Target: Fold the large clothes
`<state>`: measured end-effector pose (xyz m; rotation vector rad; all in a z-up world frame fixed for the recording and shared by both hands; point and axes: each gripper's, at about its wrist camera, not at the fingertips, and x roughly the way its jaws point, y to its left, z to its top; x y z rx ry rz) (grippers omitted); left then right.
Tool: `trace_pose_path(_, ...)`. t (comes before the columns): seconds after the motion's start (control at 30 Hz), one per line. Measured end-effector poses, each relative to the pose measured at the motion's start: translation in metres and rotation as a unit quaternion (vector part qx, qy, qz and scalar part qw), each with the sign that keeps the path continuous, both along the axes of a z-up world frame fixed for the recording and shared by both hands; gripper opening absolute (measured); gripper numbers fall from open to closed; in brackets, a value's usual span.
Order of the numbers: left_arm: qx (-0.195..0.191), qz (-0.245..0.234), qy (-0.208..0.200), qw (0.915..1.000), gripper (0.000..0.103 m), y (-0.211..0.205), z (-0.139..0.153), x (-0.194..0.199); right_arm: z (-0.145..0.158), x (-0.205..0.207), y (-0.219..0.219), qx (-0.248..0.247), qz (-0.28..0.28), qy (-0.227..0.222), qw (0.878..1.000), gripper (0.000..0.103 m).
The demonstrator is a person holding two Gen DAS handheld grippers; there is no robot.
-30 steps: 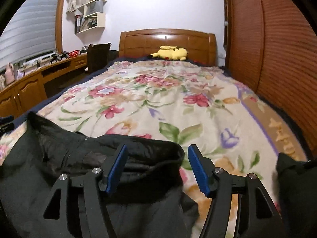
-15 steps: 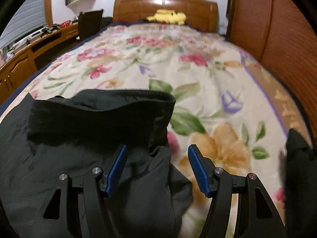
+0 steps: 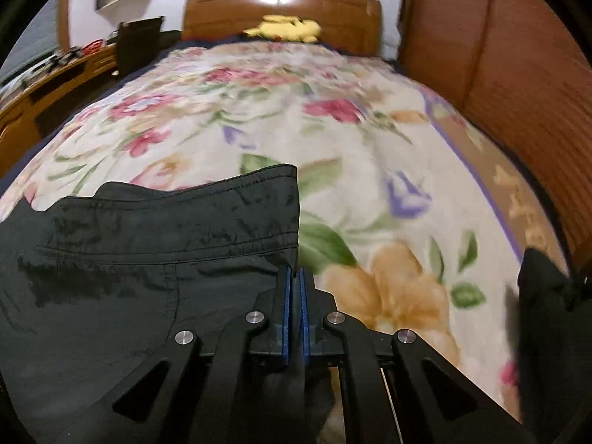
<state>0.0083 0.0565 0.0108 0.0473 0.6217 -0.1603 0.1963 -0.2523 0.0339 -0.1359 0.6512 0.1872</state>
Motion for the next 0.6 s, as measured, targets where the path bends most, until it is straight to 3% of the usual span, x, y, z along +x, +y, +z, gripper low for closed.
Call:
trace_pose_path(0.1, -0.005, -0.003, -0.004, 1.0, 0.08, 0.0, 0.004, -0.007, 0.003, -0.003, 0.005, -0.042, -0.035, -0.02, 0.998, 0.004)
trace_pose_path(0.17, -0.004, -0.005, -0.006, 1.0, 0.08, -0.002, 0.006, -0.013, 0.011, -0.01, 0.003, -0.032, -0.039, -0.031, 0.998, 0.008)
trace_pose_path(0.3, -0.013, -0.014, -0.008, 0.9998, 0.08, -0.006, 0.01, -0.025, 0.023, -0.037, 0.008, 0.005, 0.004, -0.042, 0.999, 0.051)
trace_pose_path(0.6, -0.014, -0.04, 0.008, 0.9991, 0.08, -0.025, -0.003, -0.049, -0.011, -0.132, 0.032, 0.0, 0.138, -0.058, 0.989, 0.053)
